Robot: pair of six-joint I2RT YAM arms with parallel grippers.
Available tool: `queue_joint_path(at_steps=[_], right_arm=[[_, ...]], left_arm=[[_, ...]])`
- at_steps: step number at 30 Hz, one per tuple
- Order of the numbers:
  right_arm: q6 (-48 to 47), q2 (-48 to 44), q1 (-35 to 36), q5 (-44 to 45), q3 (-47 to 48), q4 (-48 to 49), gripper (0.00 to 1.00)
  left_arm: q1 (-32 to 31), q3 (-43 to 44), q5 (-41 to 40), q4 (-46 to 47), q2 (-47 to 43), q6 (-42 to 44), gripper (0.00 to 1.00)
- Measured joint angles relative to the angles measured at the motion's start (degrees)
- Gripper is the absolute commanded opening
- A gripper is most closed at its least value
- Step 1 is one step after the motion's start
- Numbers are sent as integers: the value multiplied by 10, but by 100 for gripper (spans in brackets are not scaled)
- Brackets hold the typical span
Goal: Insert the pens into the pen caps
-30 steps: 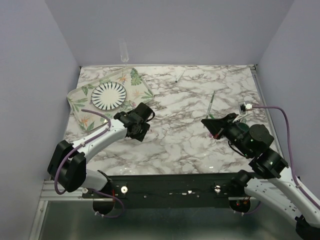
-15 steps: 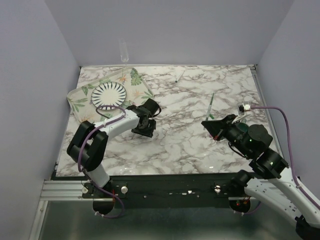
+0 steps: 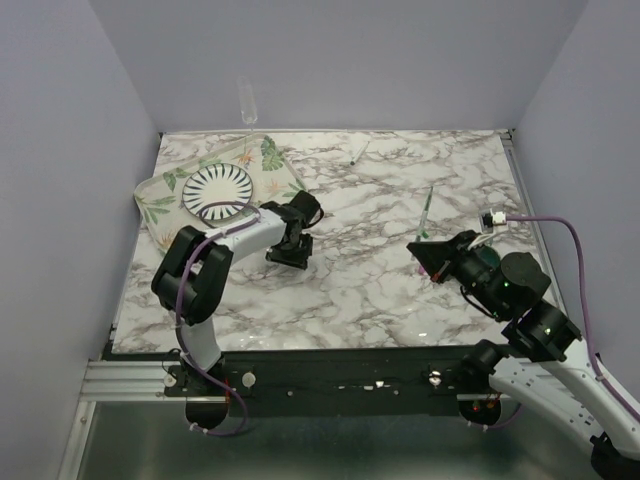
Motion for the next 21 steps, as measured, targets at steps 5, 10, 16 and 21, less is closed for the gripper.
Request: queue_joint_path(at_steps=[5,10,16,21], right_arm=[[-9,-3,0,8,0,-5,1],[-12,-3,0,14,0,-6,1],[-14,-3,0,18,0,-8,1],[-15,-3,0,20,0,-8,1]], left_arm=[[1,22,4,-14,25,0,45],[1,31,7,-32,35,0,45],[4,52,9,-52,56,-1,47],[9,63,9,-55,67,0,47]])
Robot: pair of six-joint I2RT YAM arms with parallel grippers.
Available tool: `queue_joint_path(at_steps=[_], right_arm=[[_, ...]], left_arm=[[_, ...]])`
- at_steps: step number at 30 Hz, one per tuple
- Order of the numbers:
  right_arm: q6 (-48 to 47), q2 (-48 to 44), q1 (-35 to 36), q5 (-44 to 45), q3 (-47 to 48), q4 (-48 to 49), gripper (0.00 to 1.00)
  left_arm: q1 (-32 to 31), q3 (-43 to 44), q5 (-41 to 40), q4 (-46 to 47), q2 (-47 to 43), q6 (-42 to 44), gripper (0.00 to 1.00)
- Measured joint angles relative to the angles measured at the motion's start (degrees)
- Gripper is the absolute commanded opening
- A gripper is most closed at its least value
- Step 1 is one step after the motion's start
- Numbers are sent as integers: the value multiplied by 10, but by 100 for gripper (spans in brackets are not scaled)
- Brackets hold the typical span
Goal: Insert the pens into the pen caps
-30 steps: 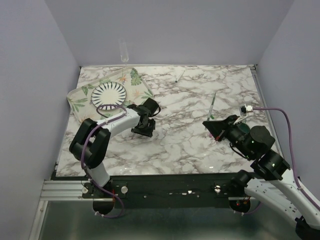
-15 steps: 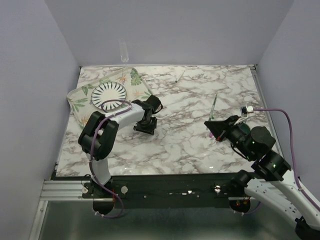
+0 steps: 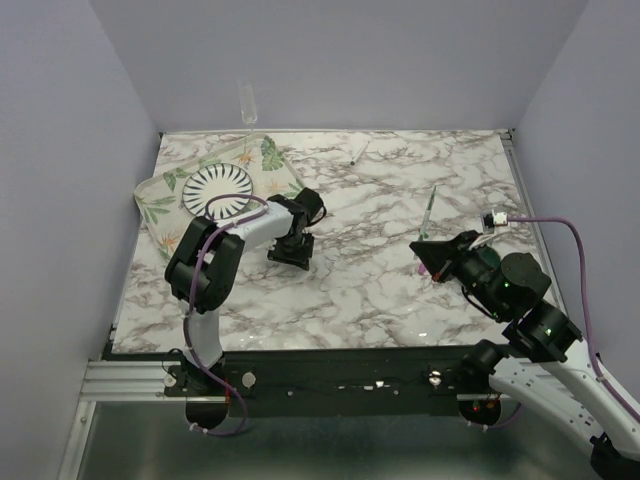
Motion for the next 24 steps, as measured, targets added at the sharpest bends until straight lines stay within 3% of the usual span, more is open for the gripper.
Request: queue_joint_path(at_steps=[10,24], right_arm=[[0,0,0,0,0,0,1],[0,1,0,0,0,0,1]], left_arm=[[2,3,4,-13,3,18,40],[2,2,7,-18,3,51,42]])
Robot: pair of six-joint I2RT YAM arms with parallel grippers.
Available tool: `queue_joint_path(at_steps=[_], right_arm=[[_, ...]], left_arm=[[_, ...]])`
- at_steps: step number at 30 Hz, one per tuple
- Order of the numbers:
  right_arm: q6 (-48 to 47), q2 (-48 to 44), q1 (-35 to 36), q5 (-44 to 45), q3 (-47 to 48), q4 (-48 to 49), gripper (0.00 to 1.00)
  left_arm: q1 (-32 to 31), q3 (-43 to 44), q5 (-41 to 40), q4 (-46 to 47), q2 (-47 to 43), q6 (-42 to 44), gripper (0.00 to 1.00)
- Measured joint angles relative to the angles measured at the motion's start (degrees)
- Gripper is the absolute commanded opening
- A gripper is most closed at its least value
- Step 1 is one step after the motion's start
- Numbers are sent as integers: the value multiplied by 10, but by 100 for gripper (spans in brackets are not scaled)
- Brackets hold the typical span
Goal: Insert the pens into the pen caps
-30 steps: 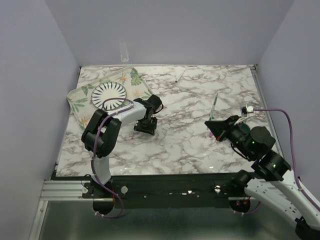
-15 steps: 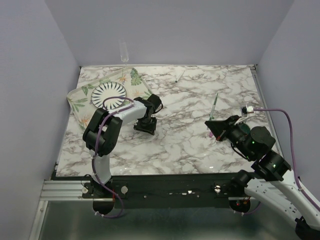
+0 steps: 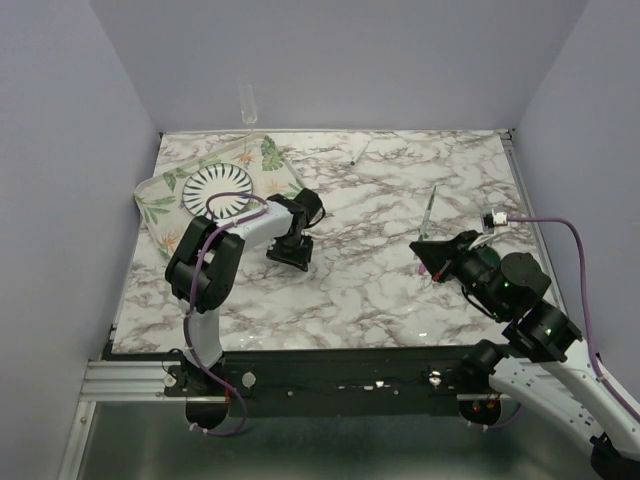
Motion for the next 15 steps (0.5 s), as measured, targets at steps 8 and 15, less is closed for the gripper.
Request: queue_joint_path(at_steps=[8,15], right_arm=[[0,0,0,0,0,0,1],[0,0,0,0,0,0,1]], left_arm=[[-8,-19,0,-2,-14,11,41],[-11,-38,0,2,-27,15,41]])
